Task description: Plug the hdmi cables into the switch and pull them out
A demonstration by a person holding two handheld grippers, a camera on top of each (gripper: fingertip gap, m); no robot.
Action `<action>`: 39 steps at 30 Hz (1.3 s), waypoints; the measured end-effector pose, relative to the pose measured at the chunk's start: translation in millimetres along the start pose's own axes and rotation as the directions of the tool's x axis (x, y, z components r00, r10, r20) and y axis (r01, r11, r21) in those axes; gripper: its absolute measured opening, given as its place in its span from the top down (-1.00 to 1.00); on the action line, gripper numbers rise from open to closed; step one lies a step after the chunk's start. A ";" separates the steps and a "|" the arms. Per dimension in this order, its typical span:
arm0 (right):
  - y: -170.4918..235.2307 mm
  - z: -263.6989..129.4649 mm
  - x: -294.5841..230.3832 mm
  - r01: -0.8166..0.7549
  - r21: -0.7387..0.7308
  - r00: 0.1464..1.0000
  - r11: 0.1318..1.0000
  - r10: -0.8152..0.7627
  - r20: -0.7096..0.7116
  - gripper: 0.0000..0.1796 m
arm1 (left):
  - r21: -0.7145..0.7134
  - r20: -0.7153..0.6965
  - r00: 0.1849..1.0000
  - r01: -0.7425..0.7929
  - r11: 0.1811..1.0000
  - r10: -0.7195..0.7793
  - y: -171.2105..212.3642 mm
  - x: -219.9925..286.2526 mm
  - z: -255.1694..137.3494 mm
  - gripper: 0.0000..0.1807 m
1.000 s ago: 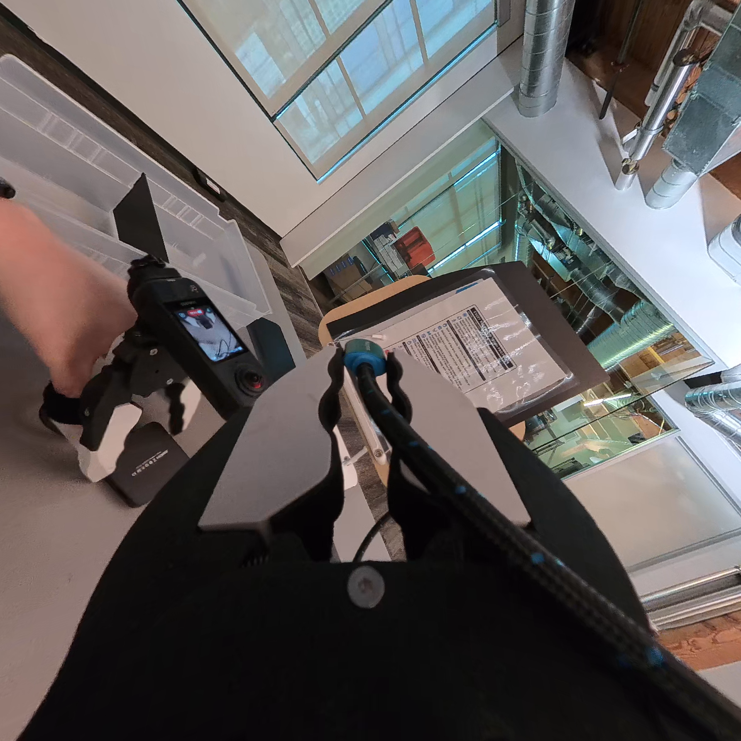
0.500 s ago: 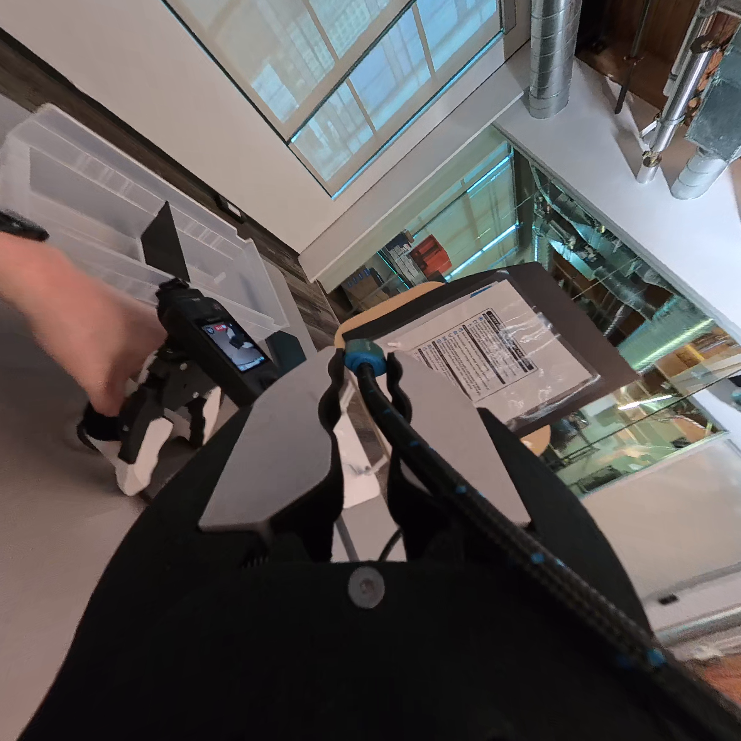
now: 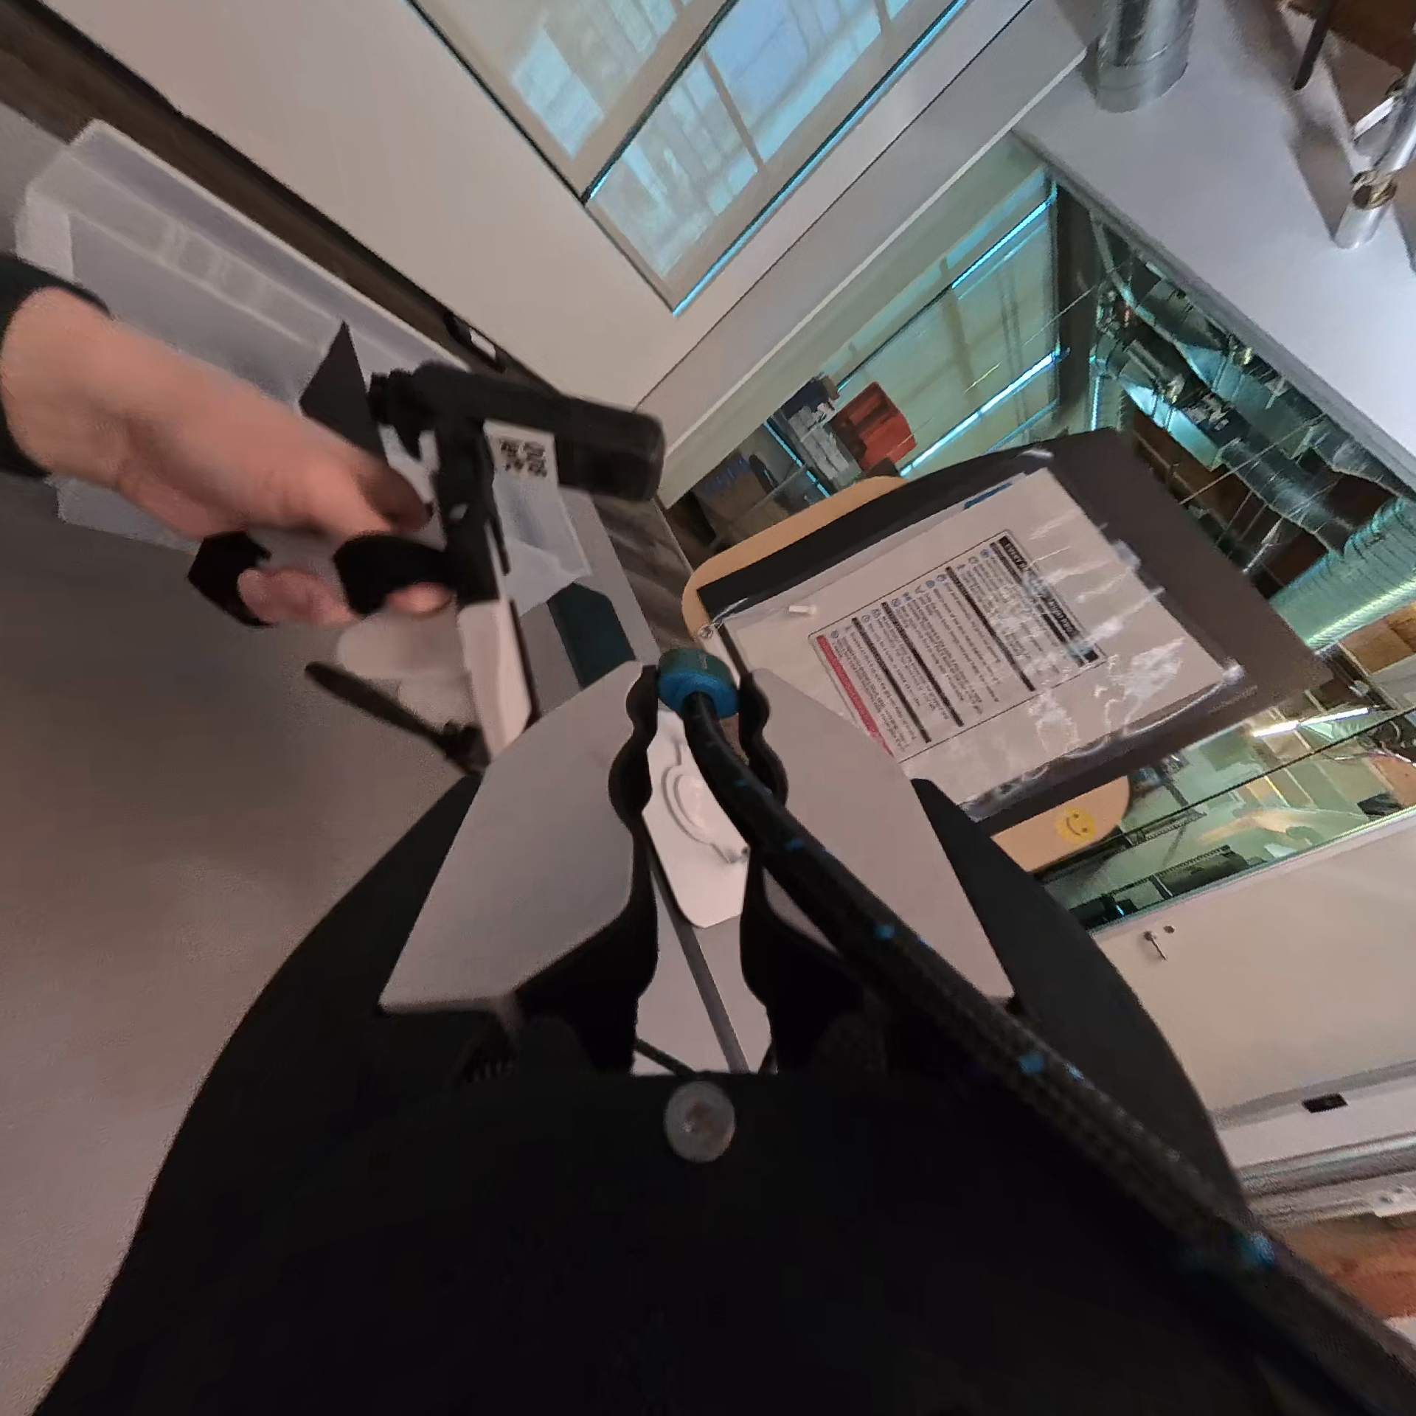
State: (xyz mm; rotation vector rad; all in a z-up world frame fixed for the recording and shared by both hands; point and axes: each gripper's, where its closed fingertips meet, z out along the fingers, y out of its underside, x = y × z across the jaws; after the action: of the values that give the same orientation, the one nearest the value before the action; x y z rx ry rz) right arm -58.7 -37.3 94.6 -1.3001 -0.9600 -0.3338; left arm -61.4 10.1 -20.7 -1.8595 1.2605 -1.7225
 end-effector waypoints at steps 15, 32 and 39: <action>13.9 19.5 -19.3 0.004 -0.102 1.000 0.995 -0.001 0.027 0.77 | 0.168 -0.091 0.994 -0.047 0.985 0.063 -29.6 39.5 -12.7 0.27; 0.0 10.5 -13.8 0.169 -0.064 0.985 0.983 -0.172 -0.035 0.77 | 0.215 0.206 0.897 -0.433 0.875 0.392 -43.8 54.5 -21.5 0.27; -0.4 9.7 -14.0 0.284 -0.078 0.955 0.956 -0.289 -0.063 0.77 | 0.189 0.270 0.859 -0.489 0.851 0.434 -44.6 59.4 -22.0 0.27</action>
State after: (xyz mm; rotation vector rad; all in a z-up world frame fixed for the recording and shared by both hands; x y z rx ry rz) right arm -71.2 -32.7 84.0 -1.2008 -1.0835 -0.6395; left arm -70.9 -2.5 55.1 -1.4025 1.2121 -1.3062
